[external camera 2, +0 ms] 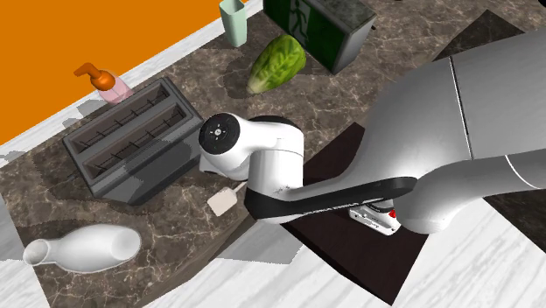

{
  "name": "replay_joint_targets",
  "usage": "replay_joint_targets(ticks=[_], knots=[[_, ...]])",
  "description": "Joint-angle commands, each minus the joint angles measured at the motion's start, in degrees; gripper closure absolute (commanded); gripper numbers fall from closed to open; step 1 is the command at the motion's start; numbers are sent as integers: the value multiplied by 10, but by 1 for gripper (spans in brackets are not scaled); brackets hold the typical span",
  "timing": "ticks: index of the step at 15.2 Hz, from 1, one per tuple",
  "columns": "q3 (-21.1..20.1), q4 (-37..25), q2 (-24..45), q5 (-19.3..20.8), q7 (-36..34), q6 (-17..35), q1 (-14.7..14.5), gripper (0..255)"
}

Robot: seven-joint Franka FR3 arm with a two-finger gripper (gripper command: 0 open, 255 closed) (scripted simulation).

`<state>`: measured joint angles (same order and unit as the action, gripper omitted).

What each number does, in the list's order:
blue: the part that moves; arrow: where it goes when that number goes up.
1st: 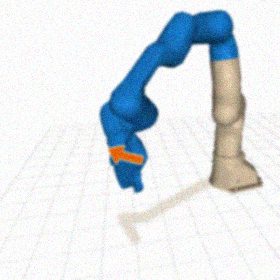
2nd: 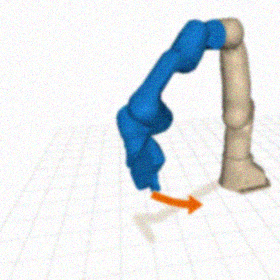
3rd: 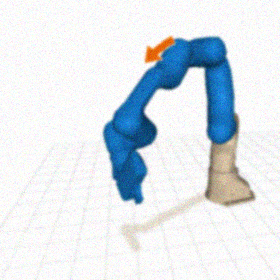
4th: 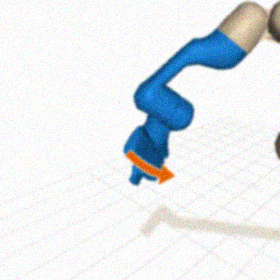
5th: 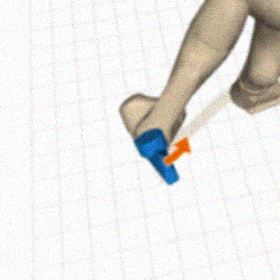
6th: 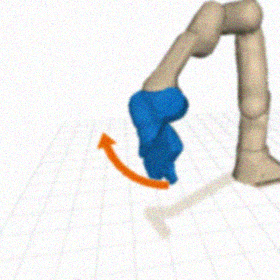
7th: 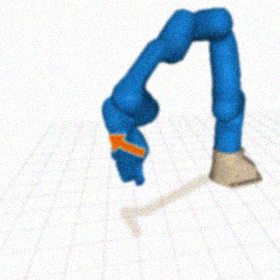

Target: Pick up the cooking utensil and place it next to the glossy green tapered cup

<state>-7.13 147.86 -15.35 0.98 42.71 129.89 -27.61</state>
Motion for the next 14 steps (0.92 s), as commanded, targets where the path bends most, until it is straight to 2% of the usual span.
replay_joint_targets(ticks=[1, 14], knots=[[1, -8, -9, -1, 2, -18, 0, 255], [5, -68, -63, -7, 11, -130, -2, 255]])
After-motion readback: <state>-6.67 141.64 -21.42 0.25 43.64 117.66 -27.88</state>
